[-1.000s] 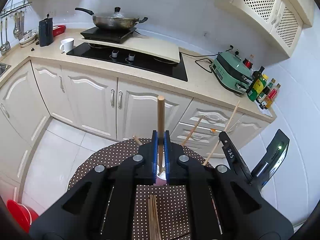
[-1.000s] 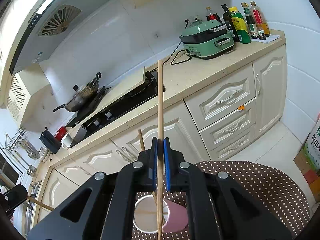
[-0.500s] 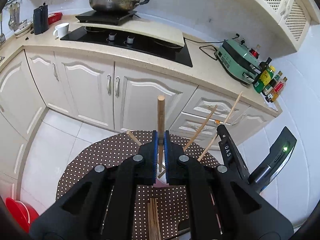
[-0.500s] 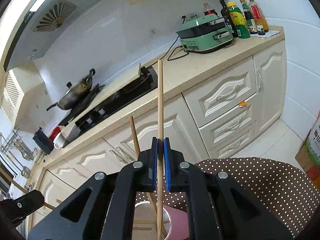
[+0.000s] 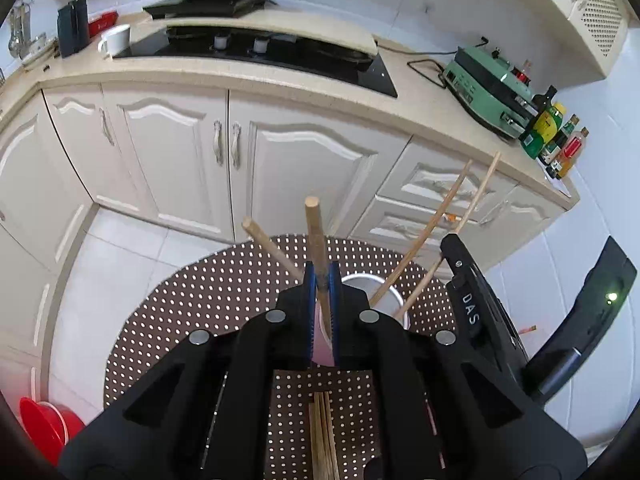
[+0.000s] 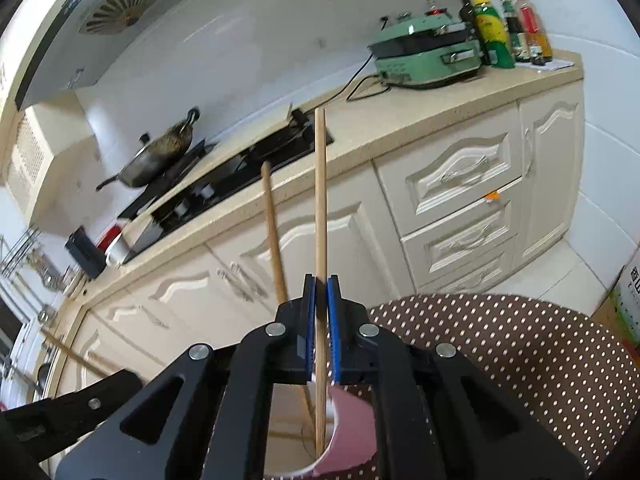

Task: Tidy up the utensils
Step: 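Lower both held chopsticks down into the pink cup, then open both grippers to release the chopsticks into the cup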

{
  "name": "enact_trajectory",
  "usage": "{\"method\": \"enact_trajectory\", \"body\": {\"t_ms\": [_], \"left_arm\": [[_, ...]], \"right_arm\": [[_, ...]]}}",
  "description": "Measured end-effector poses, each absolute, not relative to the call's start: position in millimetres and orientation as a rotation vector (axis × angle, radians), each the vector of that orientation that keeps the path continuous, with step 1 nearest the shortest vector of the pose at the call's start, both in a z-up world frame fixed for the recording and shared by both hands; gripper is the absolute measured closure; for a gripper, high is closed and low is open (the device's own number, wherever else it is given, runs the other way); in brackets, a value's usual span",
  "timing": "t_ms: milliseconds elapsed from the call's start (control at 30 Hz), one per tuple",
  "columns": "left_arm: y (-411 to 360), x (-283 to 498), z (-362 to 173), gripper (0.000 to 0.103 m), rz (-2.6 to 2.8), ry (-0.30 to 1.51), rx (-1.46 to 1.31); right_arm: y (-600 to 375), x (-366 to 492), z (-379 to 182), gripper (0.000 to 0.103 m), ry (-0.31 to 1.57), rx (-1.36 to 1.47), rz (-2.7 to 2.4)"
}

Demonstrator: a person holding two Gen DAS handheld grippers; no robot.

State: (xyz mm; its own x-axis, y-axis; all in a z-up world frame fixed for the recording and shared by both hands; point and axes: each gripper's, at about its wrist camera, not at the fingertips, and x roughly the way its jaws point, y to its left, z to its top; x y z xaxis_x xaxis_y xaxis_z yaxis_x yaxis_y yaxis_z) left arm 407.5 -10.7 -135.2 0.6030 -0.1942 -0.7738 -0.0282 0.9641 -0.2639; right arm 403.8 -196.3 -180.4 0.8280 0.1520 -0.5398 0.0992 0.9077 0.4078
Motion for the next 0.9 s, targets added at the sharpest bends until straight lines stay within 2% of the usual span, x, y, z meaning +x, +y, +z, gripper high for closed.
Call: {"method": "enact_trajectory", "body": {"t_ms": [267, 400, 567, 633, 667, 700, 733, 767, 900], "left_arm": [[-12, 405, -141, 0.096, -0.131, 0.941, -0.249], [-14, 401, -140, 0.095, -0.127, 0.944, -0.231], [-12, 395, -142, 0.093, -0.114, 0.969, -0.227], [-12, 392, -142, 0.088, -0.117, 0.978, -0.226], [-12, 391, -142, 0.080, -0.119, 0.982, -0.225], [-12, 389, -142, 0.064, -0.123, 0.978, -0.226], [-12, 386, -140, 0.055, -0.124, 0.964, -0.230], [-11, 383, -139, 0.051, -0.122, 0.952, -0.231], [-13, 377, -136, 0.051, -0.103, 0.949, -0.211]], "right_arm": [[-189, 394, -178, 0.092, 0.675, 0.395, 0.134], [-192, 384, -172, 0.070, 0.685, 0.352, 0.126], [-197, 373, -165, 0.065, 0.703, 0.328, 0.140], [-199, 368, -161, 0.061, 0.704, 0.314, 0.144], [-200, 366, -160, 0.060, 0.704, 0.309, 0.145], [-201, 364, -158, 0.057, 0.708, 0.302, 0.149], [-202, 362, -156, 0.054, 0.709, 0.296, 0.152], [-203, 361, -155, 0.053, 0.709, 0.291, 0.154], [-207, 355, -150, 0.050, 0.712, 0.285, 0.152]]}}
